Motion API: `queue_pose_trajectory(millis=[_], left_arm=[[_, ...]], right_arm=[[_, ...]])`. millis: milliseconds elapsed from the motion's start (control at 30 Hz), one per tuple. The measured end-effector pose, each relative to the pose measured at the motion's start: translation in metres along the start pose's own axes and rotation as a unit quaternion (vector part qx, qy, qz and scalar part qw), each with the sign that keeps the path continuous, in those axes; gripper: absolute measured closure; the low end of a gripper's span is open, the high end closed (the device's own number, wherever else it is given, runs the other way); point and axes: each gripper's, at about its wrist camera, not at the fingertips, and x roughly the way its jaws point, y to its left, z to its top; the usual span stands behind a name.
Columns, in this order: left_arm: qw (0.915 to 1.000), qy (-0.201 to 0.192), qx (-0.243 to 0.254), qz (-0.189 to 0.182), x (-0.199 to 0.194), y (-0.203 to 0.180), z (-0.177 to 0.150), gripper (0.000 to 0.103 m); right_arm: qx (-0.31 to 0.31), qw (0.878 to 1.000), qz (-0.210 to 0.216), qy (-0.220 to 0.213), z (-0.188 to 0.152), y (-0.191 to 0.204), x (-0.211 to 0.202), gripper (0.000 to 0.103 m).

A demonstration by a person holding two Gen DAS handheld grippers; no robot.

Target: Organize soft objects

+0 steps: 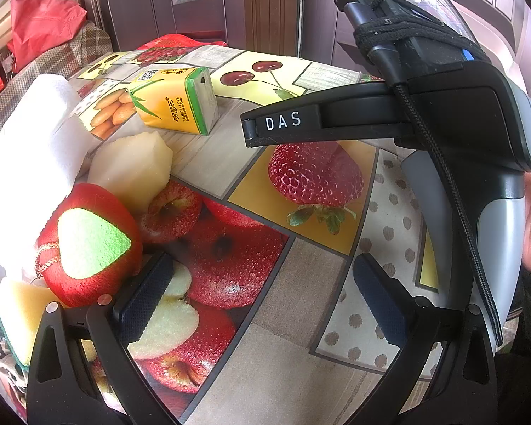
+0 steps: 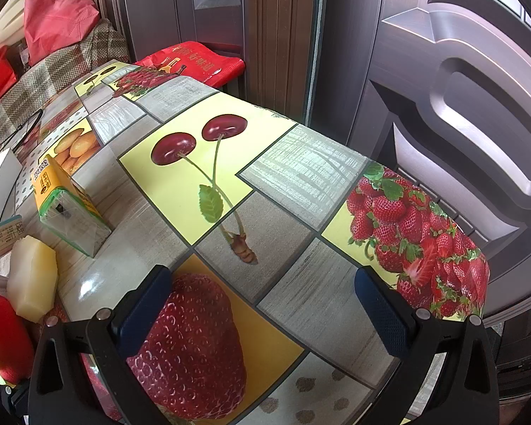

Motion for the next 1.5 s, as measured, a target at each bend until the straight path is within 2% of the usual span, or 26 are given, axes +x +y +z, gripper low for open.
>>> queue_pose_trajectory(millis=[367, 467, 567, 633, 700, 767, 800, 833, 867, 933, 967, 1000, 1033, 1067, 1100, 1133, 1167, 1200, 1233, 1267, 1300, 1367, 1433, 1500], left_arm=[[1.0, -0.001, -0.001, 0.002, 0.001, -0.002, 0.001, 0.001], [0.9999, -0.005, -0.009, 0.012, -0.003, -0.003, -0.002, 0.001], [0.9983, -0.046, 0.002, 0.036, -0.023, -0.011, -0.008, 0.001], [0.996, -0.085, 0.003, 0.026, -0.047, -0.013, -0.016, 0.001], [0.9911, -0.131, -0.013, 0.013, -0.073, -0.008, -0.025, 0.001], [0.9781, -0.205, -0.024, 0.028, -0.11, 0.003, -0.044, 0.001], [0.9766, -0.208, -0.04, 0.034, -0.122, 0.011, -0.048, 0.001], [0.9704, -0.228, -0.063, 0.049, -0.141, 0.025, -0.058, 0.001], [0.9679, -0.23, -0.074, 0.07, -0.156, 0.035, -0.065, 0.001], [0.9567, -0.256, -0.101, 0.094, -0.183, 0.062, -0.084, 0.001], [0.9531, -0.261, -0.113, 0.104, -0.196, 0.077, -0.094, 0.0], [0.9536, -0.25, -0.116, 0.121, -0.204, 0.088, -0.1, 0.0], [0.9502, -0.251, -0.126, 0.135, -0.214, 0.101, -0.112, 0.0], [0.9478, -0.25, -0.125, 0.154, -0.226, 0.108, -0.124, 0.0], [0.9503, -0.232, -0.147, 0.146, -0.217, 0.118, -0.128, 0.0], [0.9534, -0.216, -0.147, 0.15, -0.22, 0.124, -0.136, 0.0], [0.9562, -0.205, -0.141, 0.155, -0.224, 0.125, -0.142, 0.0], [0.962, -0.183, -0.135, 0.151, -0.22, 0.125, -0.148, 0.0], [0.9677, -0.164, -0.13, 0.141, -0.217, 0.124, -0.154, 0.0], [0.9689, -0.157, -0.121, 0.148, -0.207, 0.127, -0.155, 0.0], [0.9741, -0.14, -0.118, 0.133, -0.198, 0.121, -0.158, 0.0], [0.9815, -0.113, -0.107, 0.111, -0.179, 0.111, -0.158, 0.001], [0.986, -0.095, -0.085, 0.108, -0.165, 0.096, -0.157, 0.001], [0.9882, -0.078, -0.075, 0.108, -0.152, 0.089, -0.155, 0.001]], right_arm=[[0.001, 1.0, 0.0, -0.001, 0.0, 0.0, 0.0, 0.0], [0.001, 1.0, 0.001, 0.0, 0.0, 0.0, 0.0, 0.0], [0.0, 1.0, 0.001, 0.0, 0.0, 0.0, -0.001, 0.0], [0.0, 1.0, 0.001, 0.0, 0.0, 0.001, -0.001, 0.0], [0.001, 1.0, 0.001, 0.0, 0.0, 0.0, 0.0, 0.0], [0.002, 1.0, 0.004, -0.001, 0.0, 0.0, -0.001, 0.0], [0.002, 1.0, 0.008, -0.001, 0.0, -0.001, -0.001, 0.0], [-0.003, 1.0, 0.018, -0.002, 0.0, -0.002, -0.003, 0.0], [-0.009, 0.999, 0.042, -0.005, 0.0, -0.004, -0.006, 0.0], [0.003, 0.994, 0.11, -0.019, -0.001, -0.015, -0.014, 0.0], [0.035, 0.984, 0.169, -0.04, -0.003, -0.029, -0.023, 0.0], [0.052, 0.977, 0.199, -0.059, -0.004, -0.037, -0.029, 0.0], [0.066, 0.965, 0.235, -0.091, -0.006, -0.046, -0.038, 0.0], [0.06, 0.949, 0.273, -0.145, -0.008, -0.053, -0.054, 0.0], [0.045, 0.937, 0.294, -0.184, -0.01, -0.055, -0.066, 0.0], [0.025, 0.922, 0.317, -0.222, -0.012, -0.057, -0.078, 0.0], [0.003, 0.907, 0.341, -0.249, -0.014, -0.057, -0.089, 0.0], [-0.015, 0.898, 0.356, -0.257, -0.012, -0.055, -0.094, 0.0], [-0.051, 0.891, 0.373, -0.255, -0.011, -0.048, -0.102, 0.0], [-0.079, 0.891, 0.376, -0.244, -0.009, -0.039, -0.107, 0.0], [-0.096, 0.891, 0.377, -0.233, -0.01, -0.032, -0.108, 0.0], [-0.143, 0.894, 0.385, -0.183, -0.013, -0.01, -0.106, 0.0], [-0.165, 0.895, 0.39, -0.137, -0.015, 0.007, -0.096, 0.0], [-0.181, 0.892, 0.397, -0.115, -0.023, 0.017, -0.093, 0.0]])
